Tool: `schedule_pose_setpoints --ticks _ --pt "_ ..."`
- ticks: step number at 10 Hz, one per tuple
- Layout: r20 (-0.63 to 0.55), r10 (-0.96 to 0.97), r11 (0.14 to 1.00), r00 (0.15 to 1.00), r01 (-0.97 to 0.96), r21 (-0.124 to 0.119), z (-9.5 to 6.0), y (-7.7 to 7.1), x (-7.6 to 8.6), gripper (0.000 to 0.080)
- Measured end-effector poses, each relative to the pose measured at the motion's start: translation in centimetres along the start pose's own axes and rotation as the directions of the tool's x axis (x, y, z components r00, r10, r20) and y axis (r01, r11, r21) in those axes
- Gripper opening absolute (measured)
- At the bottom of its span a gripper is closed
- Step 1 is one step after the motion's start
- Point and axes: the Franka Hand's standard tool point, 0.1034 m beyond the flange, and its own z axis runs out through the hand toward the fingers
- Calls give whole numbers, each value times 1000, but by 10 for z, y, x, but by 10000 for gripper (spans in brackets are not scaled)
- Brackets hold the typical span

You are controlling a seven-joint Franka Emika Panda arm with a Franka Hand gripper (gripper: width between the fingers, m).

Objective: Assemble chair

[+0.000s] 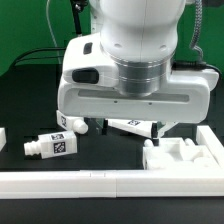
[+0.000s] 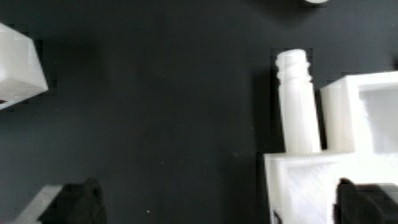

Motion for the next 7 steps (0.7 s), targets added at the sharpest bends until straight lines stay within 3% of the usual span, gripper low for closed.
schedule_pose_setpoints --ticks 1,2,3,6,7 --pt "-5 71 997 997 -71 2 2 12 -4 649" --pt "-45 149 989 988 -149 18 4 29 -13 649" --pt "-33 176 983 984 -174 51 6 39 -24 649" --pt "-33 175 984 984 -173 45 8 39 -22 649" --pt "-39 204 978 978 -202 55 9 41 -21 649"
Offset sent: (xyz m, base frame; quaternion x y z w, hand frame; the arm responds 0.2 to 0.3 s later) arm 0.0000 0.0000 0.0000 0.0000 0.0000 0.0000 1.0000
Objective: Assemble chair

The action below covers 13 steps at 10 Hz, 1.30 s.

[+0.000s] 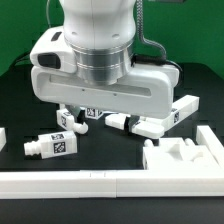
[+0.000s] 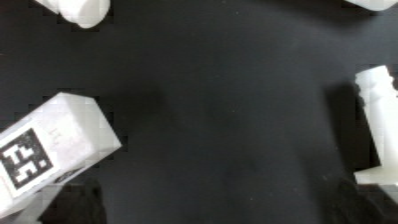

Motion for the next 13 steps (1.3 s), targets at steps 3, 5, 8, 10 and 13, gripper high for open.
schedule_pose_setpoints --ticks 3,5,8,10,13 --pt "-76 131 988 988 -124 91 7 37 1 649" --pt "-74 131 989 989 -124 86 8 33 1 649" --pt "-91 303 950 949 -293 110 20 65 -12 649" --pt "-154 377 923 913 -356 148 37 82 -6 649" --pt "-204 369 928 907 -346 141 43 80 24 649"
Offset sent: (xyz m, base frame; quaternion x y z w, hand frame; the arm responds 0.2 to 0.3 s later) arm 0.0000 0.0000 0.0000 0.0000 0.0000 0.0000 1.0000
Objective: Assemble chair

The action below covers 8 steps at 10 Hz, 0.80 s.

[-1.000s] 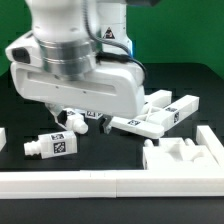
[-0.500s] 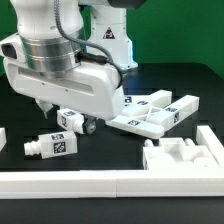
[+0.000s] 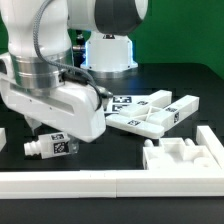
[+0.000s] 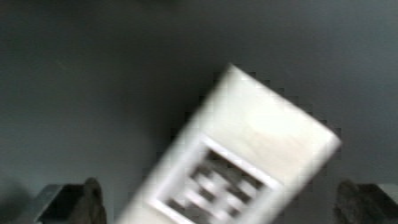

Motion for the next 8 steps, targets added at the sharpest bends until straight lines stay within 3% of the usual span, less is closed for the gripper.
schedule_pose_setpoints --ticks 2,4,6,7,8 --pt "2 1 1000 1000 -1 -1 1 1 -1 622" --pt "1 1 1000 1000 -1 -1 1 1 0 301" --pt "0 39 999 999 -39 1 0 2 2 300" --pt "-8 128 992 992 -128 -6 -2 11 11 287" --pt "-25 358 934 933 -358 17 -2 13 14 287"
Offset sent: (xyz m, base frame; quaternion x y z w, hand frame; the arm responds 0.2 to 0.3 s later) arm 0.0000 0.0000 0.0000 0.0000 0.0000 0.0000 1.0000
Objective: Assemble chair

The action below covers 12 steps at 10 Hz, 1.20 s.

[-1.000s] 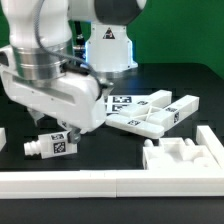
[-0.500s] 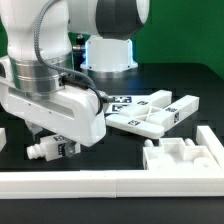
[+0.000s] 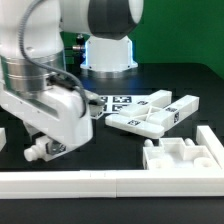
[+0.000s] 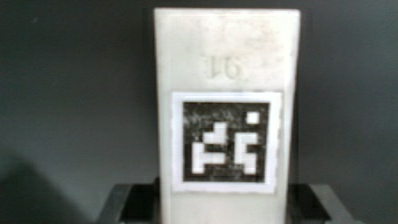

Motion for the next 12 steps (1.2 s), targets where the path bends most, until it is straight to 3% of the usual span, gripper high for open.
schedule_pose_setpoints --ticks 1,2,6,8,10,12 --pt "-17 225 974 974 -224 43 1 -1 -3 287" --pt "7 320 942 947 -319 100 -1 -1 -3 287" --pt "45 569 816 821 -570 92 2 0 -5 287" --pt "106 799 586 592 -806 79 3 13 -8 287" --pt "159 935 319 317 -948 15 2 31 -27 287" --pt "149 972 186 184 -983 -2 6 36 -29 287"
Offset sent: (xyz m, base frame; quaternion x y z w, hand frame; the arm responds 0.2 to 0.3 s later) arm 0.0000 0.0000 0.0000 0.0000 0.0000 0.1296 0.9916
